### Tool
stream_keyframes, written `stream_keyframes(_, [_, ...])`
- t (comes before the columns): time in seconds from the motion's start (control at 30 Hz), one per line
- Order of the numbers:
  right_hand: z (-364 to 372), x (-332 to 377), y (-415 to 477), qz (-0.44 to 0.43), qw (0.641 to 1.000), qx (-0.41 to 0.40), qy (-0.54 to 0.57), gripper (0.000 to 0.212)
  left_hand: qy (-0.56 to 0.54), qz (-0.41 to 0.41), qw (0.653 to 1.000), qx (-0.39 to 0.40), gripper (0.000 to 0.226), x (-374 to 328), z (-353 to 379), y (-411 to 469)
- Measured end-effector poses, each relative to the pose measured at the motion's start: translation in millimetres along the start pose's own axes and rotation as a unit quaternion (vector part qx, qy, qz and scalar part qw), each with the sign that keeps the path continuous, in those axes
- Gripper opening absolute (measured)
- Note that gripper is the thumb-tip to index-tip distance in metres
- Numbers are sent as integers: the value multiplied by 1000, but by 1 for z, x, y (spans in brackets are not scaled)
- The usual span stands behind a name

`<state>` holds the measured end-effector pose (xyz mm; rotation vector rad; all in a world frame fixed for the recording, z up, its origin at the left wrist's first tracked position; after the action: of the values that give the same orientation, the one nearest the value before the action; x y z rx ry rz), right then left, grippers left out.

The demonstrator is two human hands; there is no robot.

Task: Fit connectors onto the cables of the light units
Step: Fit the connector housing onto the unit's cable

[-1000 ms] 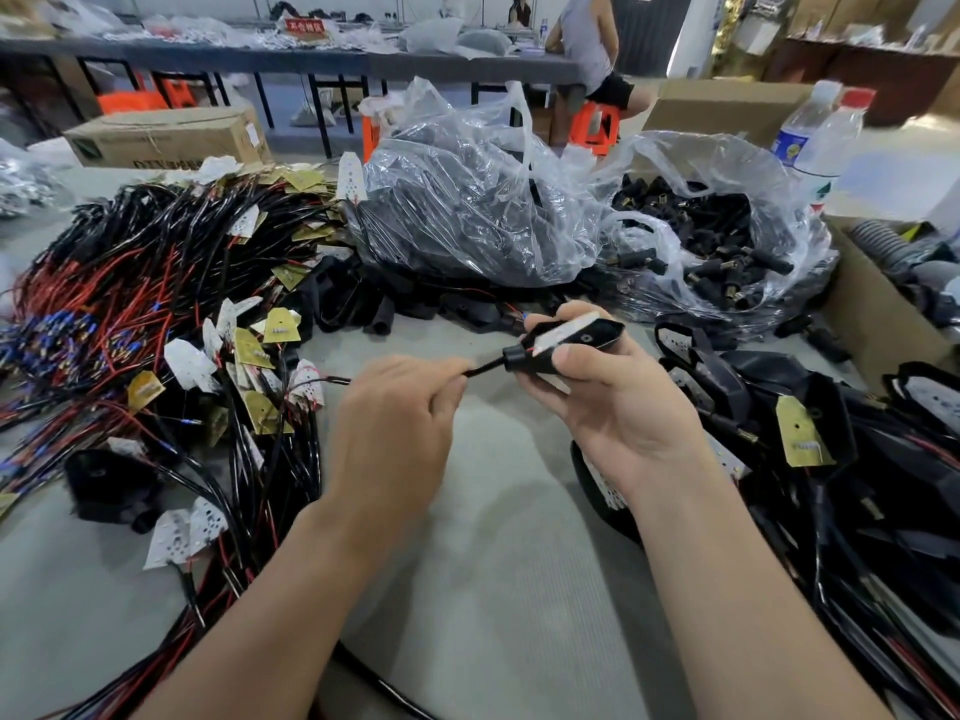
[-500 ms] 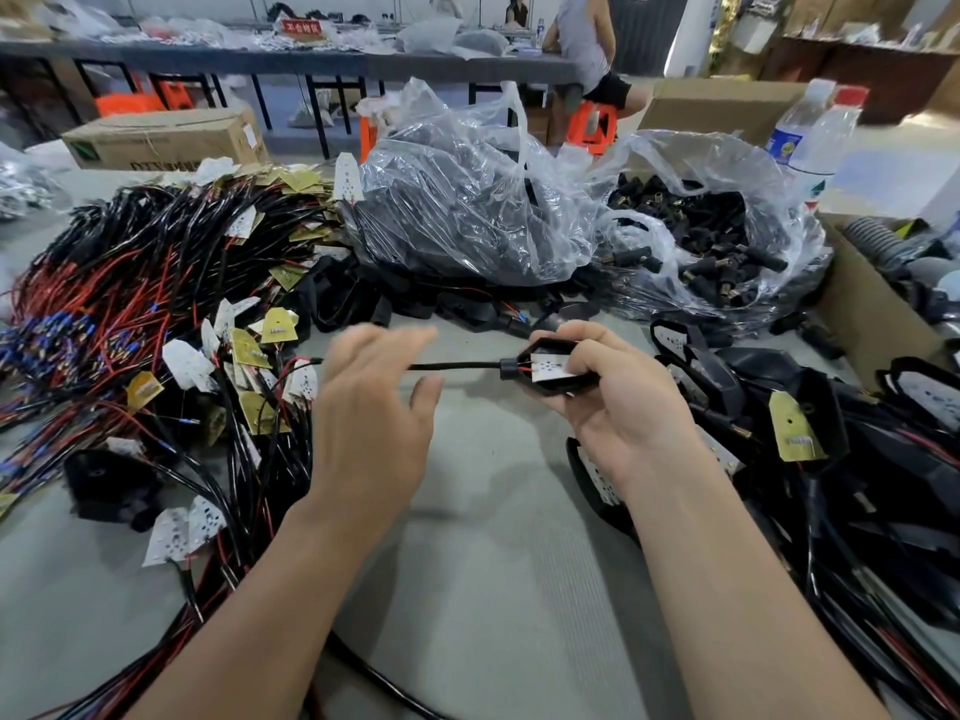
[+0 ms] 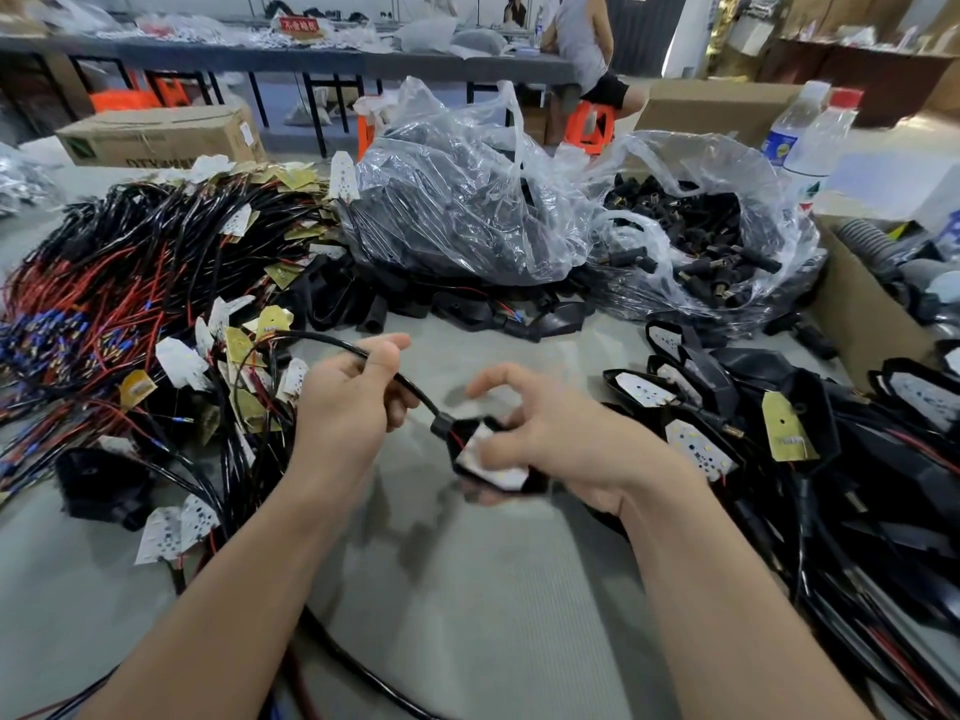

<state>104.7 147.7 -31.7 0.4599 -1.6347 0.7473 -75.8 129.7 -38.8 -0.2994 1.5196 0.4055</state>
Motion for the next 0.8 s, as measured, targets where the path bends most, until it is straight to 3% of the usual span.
stream_keyframes(0.07, [12,-4,-2,30,988,63,-135,34,-17,-25,999,44,17,1,11,-3])
stream_keyframes(0.17, [28,-9,-6,64,982,122,-127,8,35,-64,985,159,19,5,35,-12])
stream_keyframes(0.23, [22,-9,-2,50,990,79,-103,17,68,-75,970,223,24,6,43,-19])
stream_keyframes(0.33, [0,-6,8,19,996,-90,-19,42,65,-79,962,255,26,6,40,-19])
stream_keyframes(0.4, [-12,1,9,-23,981,-194,-16,39,94,-82,951,284,32,8,40,-22])
stream_keyframes(0.5, [-8,11,11,-85,971,-221,-27,17,125,-80,922,357,28,12,53,-31])
stream_keyframes(0.67, [-18,14,10,-123,957,-237,112,23,158,-21,875,456,16,4,67,-45])
stream_keyframes(0.8, [-38,7,2,-137,915,-317,210,28,180,-20,857,482,19,6,71,-50])
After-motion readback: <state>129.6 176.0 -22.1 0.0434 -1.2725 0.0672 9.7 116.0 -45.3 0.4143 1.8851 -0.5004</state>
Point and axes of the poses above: each hand's wrist, its own y-axis towards the middle knuckle, its own z-axis out of the palm, x = y × z, the point moved 7 cm from there along y, towards the middle knuckle, and after that the axes turned 5 degrees about x, right-handed, at the moved point
